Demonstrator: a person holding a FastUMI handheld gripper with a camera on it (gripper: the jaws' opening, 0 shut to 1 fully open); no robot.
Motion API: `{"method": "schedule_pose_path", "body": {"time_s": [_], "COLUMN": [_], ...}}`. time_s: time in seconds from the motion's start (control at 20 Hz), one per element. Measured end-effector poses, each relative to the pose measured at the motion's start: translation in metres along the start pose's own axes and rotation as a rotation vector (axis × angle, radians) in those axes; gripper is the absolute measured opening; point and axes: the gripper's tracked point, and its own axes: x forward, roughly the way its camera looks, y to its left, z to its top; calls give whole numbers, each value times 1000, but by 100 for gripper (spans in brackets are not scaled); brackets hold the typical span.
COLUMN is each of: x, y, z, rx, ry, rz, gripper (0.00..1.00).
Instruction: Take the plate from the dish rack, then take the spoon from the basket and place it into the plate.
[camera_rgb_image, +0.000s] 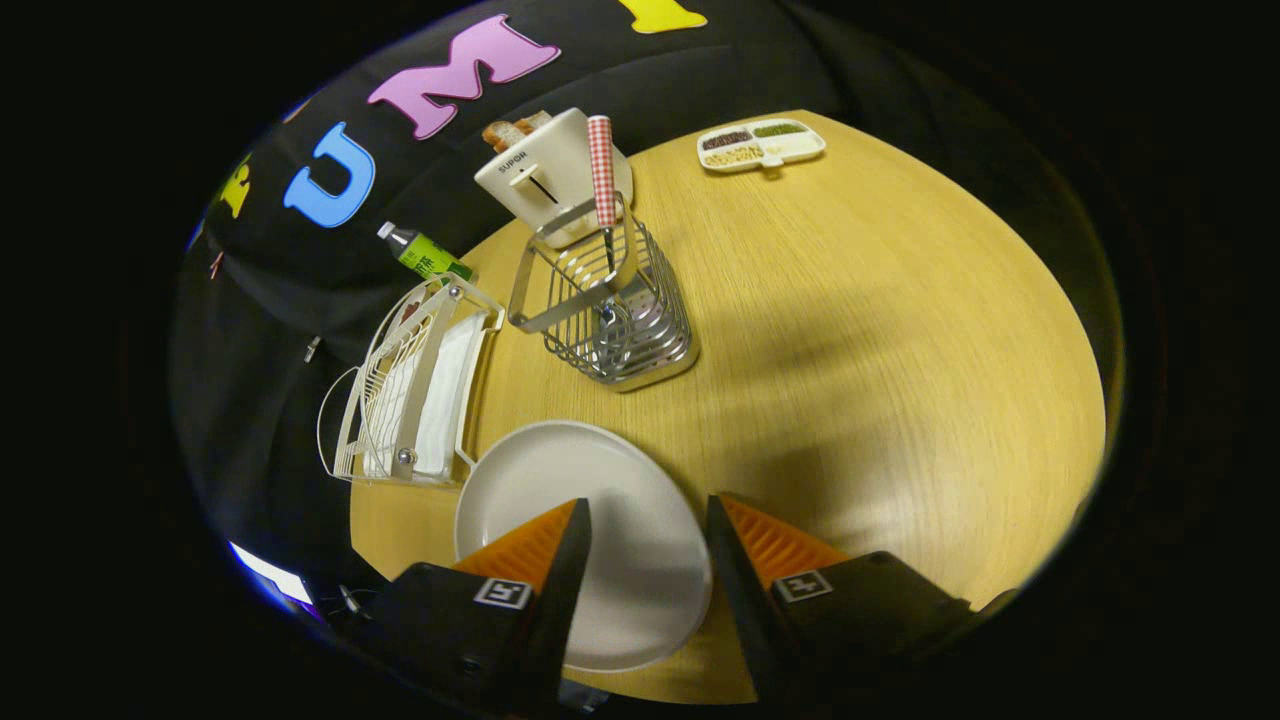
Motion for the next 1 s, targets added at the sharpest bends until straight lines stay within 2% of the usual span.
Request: {"method": "schedule_pose_path", "body": {"time_s": [0.05,0.2,0.75,1.0], "x": [-4,-16,-40,-21], "y": [0,-1,31,31], "z": [8,33,143,193], "rx": [-14,-70,-298,-304], "ry": [-29,-106,-380,-419], "rz": [4,3,-10,-43], "gripper": [82,97,98,98]}}
